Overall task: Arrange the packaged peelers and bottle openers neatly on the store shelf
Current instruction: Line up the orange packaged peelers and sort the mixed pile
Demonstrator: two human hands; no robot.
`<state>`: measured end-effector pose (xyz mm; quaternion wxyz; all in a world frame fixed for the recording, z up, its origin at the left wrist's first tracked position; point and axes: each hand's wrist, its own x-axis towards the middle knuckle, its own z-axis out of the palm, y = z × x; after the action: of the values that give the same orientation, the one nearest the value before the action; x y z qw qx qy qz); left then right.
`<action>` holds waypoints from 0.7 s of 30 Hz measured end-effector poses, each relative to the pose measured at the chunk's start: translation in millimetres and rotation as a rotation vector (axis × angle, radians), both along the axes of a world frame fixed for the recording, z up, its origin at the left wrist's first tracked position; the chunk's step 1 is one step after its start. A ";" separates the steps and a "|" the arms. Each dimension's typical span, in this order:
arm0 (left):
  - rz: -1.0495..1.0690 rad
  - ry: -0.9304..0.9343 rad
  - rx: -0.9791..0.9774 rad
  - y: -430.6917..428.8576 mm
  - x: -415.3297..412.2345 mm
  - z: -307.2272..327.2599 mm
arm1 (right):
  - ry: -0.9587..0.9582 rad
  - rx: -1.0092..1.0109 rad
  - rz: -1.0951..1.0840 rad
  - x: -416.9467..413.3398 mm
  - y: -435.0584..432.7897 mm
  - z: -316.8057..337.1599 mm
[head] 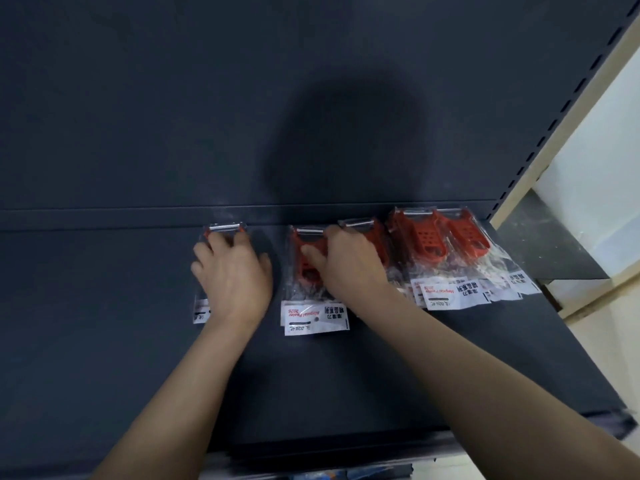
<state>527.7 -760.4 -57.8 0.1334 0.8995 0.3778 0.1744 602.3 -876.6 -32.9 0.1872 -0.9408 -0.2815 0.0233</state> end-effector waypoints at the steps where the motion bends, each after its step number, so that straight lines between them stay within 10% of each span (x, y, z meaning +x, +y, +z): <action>1: 0.041 0.040 0.000 7.7 -3.8 0.0 | 0.043 -0.022 -0.012 -3.2 6.9 -0.9; 21: -0.143 -0.283 -0.294 -7.4 -6.7 20.7 | -0.015 0.258 -0.170 8.2 1.3 14.0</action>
<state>521.0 -767.7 -37.1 0.3271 0.8614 0.3118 0.2320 610.5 -875.3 -19.0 0.3055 -0.9296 -0.2028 -0.0360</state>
